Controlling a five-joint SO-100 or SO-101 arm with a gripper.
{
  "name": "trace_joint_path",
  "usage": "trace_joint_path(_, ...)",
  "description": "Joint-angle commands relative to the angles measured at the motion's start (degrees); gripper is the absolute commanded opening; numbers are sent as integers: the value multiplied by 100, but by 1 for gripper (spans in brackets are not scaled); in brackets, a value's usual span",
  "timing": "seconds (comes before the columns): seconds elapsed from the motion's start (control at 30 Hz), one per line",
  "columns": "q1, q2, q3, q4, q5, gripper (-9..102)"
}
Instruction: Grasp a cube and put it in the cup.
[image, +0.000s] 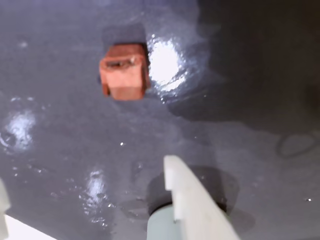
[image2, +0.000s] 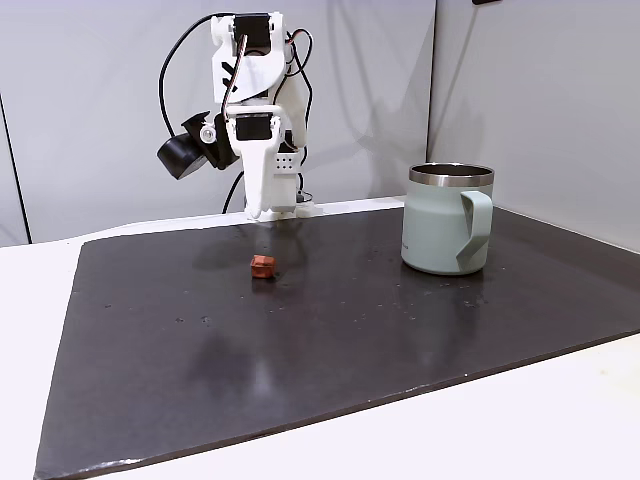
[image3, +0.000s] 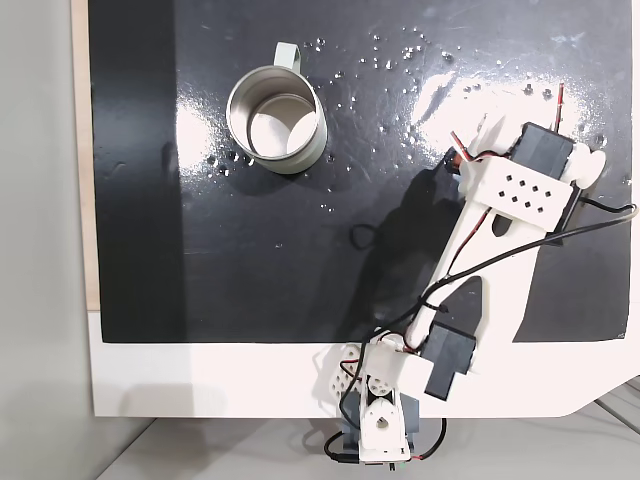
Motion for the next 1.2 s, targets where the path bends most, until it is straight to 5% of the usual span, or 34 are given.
trace_joint_path(0.0, 79, 0, -387, 44, -44, 36)
trace_joint_path(1.17, -35, -1099, 721, -1521, -369, 32)
